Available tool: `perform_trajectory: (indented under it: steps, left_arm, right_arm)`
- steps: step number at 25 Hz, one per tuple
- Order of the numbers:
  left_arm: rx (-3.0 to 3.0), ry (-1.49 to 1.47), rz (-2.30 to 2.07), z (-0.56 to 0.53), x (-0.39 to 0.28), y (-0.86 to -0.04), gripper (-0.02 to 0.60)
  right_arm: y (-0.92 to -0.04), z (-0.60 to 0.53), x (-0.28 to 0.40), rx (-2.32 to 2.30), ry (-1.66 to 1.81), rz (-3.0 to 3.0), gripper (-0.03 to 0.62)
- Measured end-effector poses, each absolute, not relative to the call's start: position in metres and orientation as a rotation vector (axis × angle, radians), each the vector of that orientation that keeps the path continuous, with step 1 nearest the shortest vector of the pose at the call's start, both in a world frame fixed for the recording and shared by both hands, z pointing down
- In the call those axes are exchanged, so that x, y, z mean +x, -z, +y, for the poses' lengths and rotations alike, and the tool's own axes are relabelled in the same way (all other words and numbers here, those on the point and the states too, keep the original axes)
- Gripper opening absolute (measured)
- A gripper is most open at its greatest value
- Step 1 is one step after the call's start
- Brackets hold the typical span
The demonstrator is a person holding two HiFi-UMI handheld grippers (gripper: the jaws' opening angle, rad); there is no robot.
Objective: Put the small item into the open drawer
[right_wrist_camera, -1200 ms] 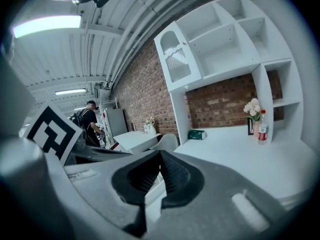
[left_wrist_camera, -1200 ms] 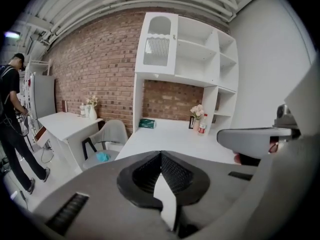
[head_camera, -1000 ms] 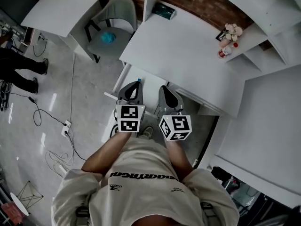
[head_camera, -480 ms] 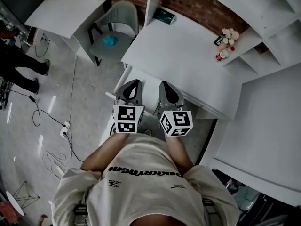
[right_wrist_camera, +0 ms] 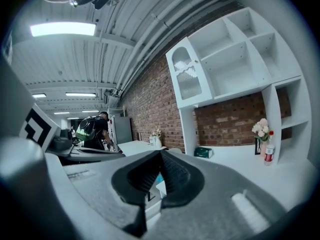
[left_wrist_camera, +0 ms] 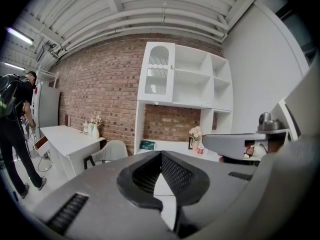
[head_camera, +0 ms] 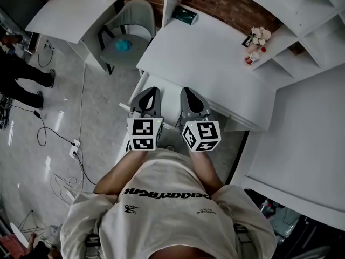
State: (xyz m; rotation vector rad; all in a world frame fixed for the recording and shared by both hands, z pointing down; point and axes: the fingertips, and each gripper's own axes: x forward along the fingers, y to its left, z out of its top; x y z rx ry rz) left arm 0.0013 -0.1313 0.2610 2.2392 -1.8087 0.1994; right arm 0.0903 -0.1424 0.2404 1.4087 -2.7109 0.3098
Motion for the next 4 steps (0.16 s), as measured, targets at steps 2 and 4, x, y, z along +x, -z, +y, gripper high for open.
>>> perform_trajectory:
  steps: [2, 4]
  left_arm:
    - [2.245, -0.194, -1.805, -0.1315, 0.0035, -0.2612, -0.002]
    - [2.255, -0.191, -1.799, -0.1319, 0.0068, -0.2619, -0.002]
  right_arm:
    - [-0.2384, -0.1434, 0.0897, 1.405, -0.3, -2.716, -0.002]
    - [-0.2378, -0.1442, 0.0901, 1.404, -0.291, -2.719, -0.002]
